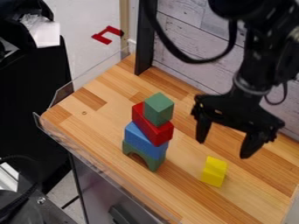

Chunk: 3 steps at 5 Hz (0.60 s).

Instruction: Take the yellow cube and put in on the right side of the table

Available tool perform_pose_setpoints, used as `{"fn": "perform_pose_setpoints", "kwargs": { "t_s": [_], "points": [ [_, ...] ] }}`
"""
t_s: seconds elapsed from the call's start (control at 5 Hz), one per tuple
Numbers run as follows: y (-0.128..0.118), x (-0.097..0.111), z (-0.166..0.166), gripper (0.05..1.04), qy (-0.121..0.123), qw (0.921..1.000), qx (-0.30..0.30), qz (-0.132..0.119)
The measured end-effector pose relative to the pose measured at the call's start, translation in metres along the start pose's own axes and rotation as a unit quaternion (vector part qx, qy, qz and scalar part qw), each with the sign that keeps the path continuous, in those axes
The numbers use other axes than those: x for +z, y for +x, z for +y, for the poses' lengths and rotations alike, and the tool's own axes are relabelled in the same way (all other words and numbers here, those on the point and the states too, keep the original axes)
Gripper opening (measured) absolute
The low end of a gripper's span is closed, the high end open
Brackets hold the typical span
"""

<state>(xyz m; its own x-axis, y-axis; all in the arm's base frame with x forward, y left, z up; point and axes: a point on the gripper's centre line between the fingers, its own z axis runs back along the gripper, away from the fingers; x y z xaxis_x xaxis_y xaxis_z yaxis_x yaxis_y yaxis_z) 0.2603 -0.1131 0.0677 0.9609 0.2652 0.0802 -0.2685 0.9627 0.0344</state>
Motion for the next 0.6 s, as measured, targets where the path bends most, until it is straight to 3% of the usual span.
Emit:
{"fn": "perform_pose_setpoints", "kwargs": {
  "t_s": [0.2, 0.6],
  "points": [
    [-0.007, 0.022, 0.003, 1.0, 0.001, 0.9999, -0.01, -0.011],
    [-0.016, 0.038, 0.012, 1.0, -0.013, 0.9987, -0.045, 0.019]
  ]
}}
